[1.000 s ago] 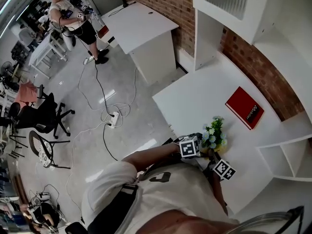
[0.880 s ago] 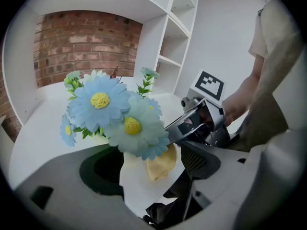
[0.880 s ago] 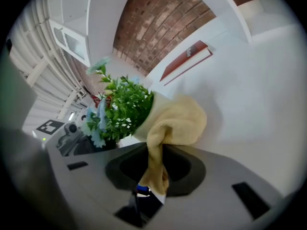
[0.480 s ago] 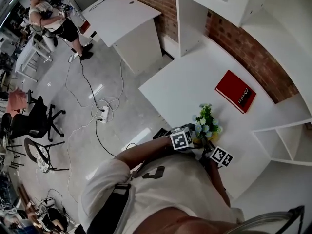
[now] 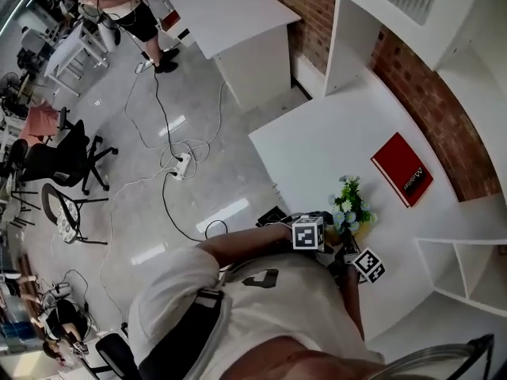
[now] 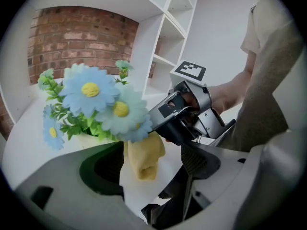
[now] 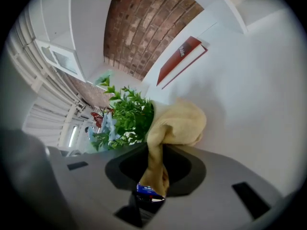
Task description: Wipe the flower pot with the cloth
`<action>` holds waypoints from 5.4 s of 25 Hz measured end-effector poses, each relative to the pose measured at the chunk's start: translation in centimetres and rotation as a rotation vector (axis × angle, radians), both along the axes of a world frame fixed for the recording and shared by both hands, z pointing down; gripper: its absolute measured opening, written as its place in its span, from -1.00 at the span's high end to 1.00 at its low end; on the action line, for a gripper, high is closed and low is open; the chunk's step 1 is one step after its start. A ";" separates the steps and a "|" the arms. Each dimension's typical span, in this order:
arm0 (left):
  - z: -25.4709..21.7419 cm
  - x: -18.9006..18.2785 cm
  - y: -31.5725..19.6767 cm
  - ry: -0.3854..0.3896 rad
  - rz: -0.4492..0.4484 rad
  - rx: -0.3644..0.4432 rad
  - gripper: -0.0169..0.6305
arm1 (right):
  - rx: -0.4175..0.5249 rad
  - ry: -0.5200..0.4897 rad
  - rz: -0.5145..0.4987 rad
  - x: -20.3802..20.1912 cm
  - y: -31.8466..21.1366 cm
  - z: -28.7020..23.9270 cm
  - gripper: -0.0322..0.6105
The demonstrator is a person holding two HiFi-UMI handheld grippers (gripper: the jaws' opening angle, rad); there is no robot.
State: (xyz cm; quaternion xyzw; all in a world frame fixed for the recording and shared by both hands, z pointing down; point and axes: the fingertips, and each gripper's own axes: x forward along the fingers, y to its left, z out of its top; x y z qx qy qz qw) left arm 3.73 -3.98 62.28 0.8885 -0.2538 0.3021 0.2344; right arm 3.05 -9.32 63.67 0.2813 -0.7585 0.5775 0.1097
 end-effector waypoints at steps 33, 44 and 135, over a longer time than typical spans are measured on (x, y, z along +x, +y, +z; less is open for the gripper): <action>1.8 -1.9 -4.6 0.100 -0.209 -0.081 -0.16 | -0.007 -0.026 0.046 0.8 -2.9 -1.9 0.59; 2.0 -3.3 -4.4 0.131 -0.091 -0.093 -0.16 | -0.039 0.113 0.059 1.4 -3.4 2.6 0.59; -9.6 -16.0 -1.9 0.013 -0.401 0.195 0.80 | 0.433 -0.090 -0.361 -1.0 3.1 -14.5 0.87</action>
